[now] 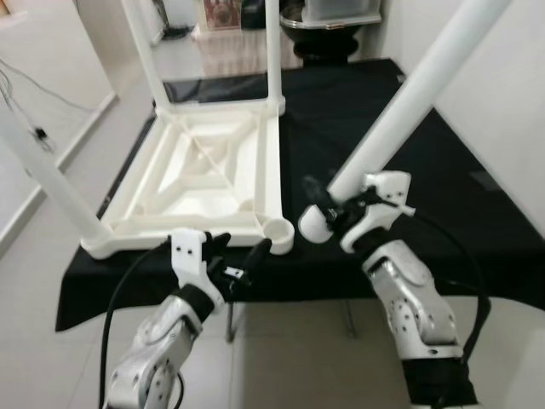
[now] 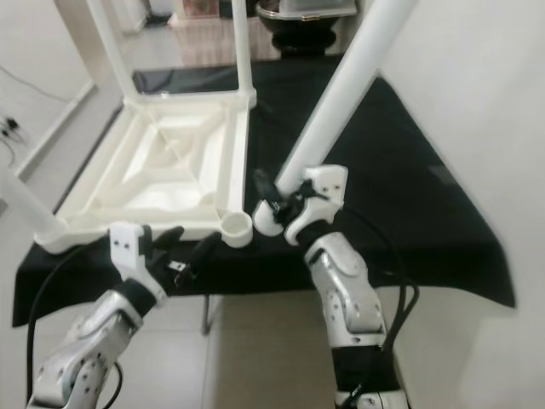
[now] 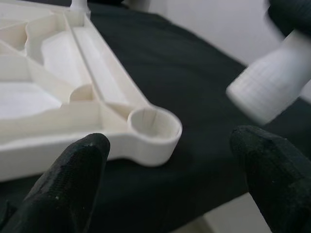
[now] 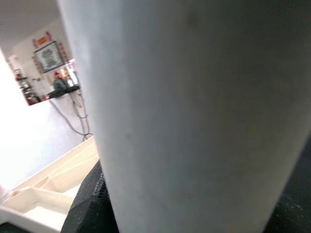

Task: Building children table

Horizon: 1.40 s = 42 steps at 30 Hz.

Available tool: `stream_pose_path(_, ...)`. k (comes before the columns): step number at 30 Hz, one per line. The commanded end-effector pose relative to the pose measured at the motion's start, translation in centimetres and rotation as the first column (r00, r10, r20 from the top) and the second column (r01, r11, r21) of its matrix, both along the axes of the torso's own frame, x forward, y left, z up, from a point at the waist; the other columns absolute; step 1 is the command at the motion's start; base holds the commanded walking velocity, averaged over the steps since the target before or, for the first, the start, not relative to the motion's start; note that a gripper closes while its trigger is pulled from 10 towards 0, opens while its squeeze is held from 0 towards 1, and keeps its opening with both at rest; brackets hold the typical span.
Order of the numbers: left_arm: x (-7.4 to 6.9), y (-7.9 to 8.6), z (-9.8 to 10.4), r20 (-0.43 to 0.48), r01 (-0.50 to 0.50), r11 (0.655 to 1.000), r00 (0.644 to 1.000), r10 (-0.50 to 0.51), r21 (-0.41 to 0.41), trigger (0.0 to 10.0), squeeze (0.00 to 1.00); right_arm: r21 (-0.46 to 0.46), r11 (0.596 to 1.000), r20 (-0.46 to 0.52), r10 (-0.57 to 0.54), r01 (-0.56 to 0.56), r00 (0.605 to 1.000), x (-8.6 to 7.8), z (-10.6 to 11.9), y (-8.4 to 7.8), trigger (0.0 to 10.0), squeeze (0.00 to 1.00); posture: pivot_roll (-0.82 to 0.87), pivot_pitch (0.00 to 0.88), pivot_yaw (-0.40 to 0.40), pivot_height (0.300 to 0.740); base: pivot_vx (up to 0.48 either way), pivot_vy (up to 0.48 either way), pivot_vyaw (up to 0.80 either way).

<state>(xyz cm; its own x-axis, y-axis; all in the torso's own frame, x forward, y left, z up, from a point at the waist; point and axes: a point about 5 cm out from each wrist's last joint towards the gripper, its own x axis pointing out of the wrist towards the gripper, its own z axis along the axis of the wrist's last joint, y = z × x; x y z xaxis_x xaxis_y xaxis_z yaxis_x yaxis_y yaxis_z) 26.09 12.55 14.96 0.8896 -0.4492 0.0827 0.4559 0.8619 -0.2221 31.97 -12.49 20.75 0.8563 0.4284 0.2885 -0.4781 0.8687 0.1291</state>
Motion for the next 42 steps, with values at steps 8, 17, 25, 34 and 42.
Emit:
stream_pose_path(8,-0.7,0.2,-1.3,0.011,0.010,0.988,1.000,-0.012,0.157,10.0,0.00,-0.094,0.994,0.057,0.069,-0.064,0.996,1.4,1.2,1.4,10.0,0.00,-0.03,0.158,0.038,0.740,0.000,0.000,0.80)
stream_pose_path(17,-1.5,-0.3,-1.2,0.018,0.046,0.983,0.999,-0.050,0.180,10.0,0.00,-0.121,0.973,0.068,0.205,-0.195,0.976,3.2,2.6,1.8,10.0,0.00,0.00,0.203,0.026,0.740,0.000,0.000,0.09)
stream_pose_path(25,-4.7,-1.0,-0.7,0.018,0.119,0.973,0.992,-0.125,0.198,10.0,0.00,-0.271,0.772,0.147,0.624,-0.575,0.768,3.8,6.5,0.5,10.0,0.00,0.06,0.306,0.011,0.740,0.000,0.000,0.00)
stream_pose_path(34,-7.6,-1.1,-0.5,-0.002,0.155,0.970,0.987,-0.158,0.188,10.0,0.00,-0.380,0.636,0.148,0.759,-0.672,0.634,3.2,7.8,0.0,10.0,0.00,0.10,0.370,0.017,0.740,0.000,0.000,0.00)
stream_pose_path(42,-9.6,-1.3,-0.3,-0.017,0.198,0.962,0.980,-0.198,0.186,10.0,0.00,-0.467,0.515,0.124,0.843,-0.719,0.523,2.3,8.8,-0.2,10.0,0.00,0.11,0.401,0.023,0.740,0.000,0.000,0.00)
